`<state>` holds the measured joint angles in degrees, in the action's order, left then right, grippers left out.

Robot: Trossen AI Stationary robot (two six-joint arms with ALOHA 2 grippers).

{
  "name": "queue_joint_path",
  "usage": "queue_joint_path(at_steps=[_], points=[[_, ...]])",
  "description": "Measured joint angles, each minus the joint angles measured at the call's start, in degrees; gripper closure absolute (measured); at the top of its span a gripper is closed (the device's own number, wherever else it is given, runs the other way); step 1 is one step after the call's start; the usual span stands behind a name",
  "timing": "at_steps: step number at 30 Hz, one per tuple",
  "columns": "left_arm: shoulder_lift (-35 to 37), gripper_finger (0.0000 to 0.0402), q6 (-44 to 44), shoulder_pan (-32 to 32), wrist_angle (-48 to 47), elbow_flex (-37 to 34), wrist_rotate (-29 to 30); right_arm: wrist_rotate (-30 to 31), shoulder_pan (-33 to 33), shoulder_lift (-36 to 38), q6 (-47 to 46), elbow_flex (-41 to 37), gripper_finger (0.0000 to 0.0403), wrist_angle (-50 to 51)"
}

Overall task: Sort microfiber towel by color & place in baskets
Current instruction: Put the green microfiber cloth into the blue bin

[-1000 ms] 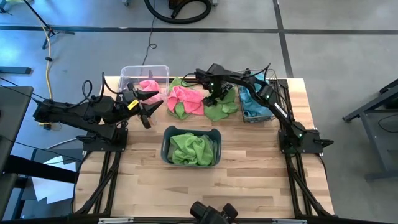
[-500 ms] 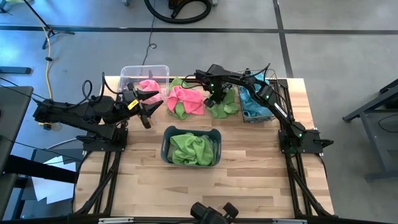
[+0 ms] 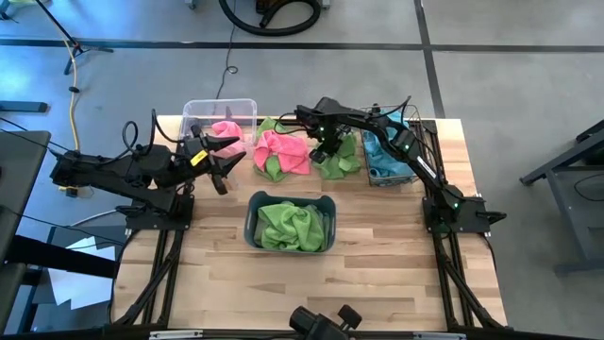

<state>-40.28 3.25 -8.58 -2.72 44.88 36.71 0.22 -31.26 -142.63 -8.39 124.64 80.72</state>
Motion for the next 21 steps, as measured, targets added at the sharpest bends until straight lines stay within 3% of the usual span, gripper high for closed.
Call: queue_joint_path(at_steps=[10, 21], points=[[1.0, 0.0209, 0.0, 0.0, -0.5, 0.0, 0.0, -0.2, 0.9, 7.7, 1.4, 0.0, 0.0402, -4.1], [1.1, 0.0209, 0.0, 0.0, -0.5, 0.0, 0.0, 0.0, 2.3, 20.0, 2.4, 0.1, 0.0402, -16.3]])
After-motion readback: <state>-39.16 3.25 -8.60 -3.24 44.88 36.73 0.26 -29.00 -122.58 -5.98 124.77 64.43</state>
